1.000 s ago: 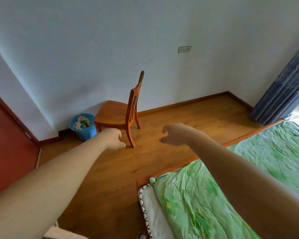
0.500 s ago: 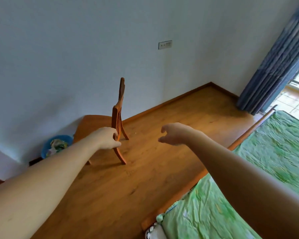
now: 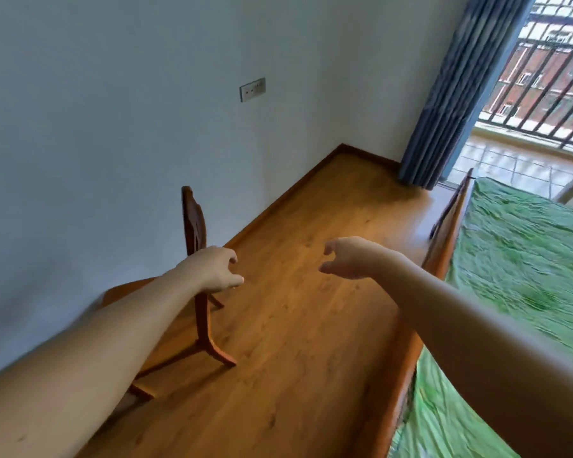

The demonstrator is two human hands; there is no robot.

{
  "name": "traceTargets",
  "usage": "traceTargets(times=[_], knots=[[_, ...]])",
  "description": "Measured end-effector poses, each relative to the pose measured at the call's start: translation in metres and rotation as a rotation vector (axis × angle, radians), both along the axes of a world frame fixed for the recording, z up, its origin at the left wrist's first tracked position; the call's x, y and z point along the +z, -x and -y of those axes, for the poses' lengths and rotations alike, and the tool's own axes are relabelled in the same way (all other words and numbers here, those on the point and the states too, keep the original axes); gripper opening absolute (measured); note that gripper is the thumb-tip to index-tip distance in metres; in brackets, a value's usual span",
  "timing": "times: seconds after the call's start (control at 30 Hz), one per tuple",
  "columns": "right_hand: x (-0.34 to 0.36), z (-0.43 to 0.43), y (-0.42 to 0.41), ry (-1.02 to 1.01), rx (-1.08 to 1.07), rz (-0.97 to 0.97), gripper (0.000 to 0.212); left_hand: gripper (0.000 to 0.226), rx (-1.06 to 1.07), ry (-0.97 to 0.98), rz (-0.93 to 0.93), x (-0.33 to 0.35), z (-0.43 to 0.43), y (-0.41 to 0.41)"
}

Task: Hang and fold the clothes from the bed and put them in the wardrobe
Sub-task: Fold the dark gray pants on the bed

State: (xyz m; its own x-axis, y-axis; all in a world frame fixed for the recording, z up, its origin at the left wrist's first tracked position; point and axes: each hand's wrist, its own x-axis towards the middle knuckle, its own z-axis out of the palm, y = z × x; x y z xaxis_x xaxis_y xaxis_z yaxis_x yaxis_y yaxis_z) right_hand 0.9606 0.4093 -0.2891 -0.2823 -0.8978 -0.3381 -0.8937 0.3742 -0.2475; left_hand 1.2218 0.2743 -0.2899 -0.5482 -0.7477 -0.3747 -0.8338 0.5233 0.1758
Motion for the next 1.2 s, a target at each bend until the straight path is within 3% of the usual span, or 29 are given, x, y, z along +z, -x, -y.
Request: traceTargets(times=[0.4,0.67,0.87,1.03,1.2], knots=[[-0.031,0.022,0.138,-0.103,-0.383,0.032,0.058,0.059,-0.346,-0.037,0.032,-0.023,0.112,0.190],[-0.011,0.082,0.319,-0.072,-0.495,0.072,0.056,0.060,-0.462,0.007,0.038,-0.015,0.203,0.404],[0.018,0.124,0.445,-0.030,-0.529,-0.007,0.055,0.060,-0.524,0.021,-0.005,0.007,0.250,0.559],[0.021,0.155,0.547,-0.039,-0.583,0.012,0.043,0.060,-0.597,0.037,-0.003,0.016,0.284,0.689],[0.017,0.203,0.664,-0.032,-0.641,0.012,0.046,0.059,-0.644,0.036,-0.028,0.012,0.325,0.823]])
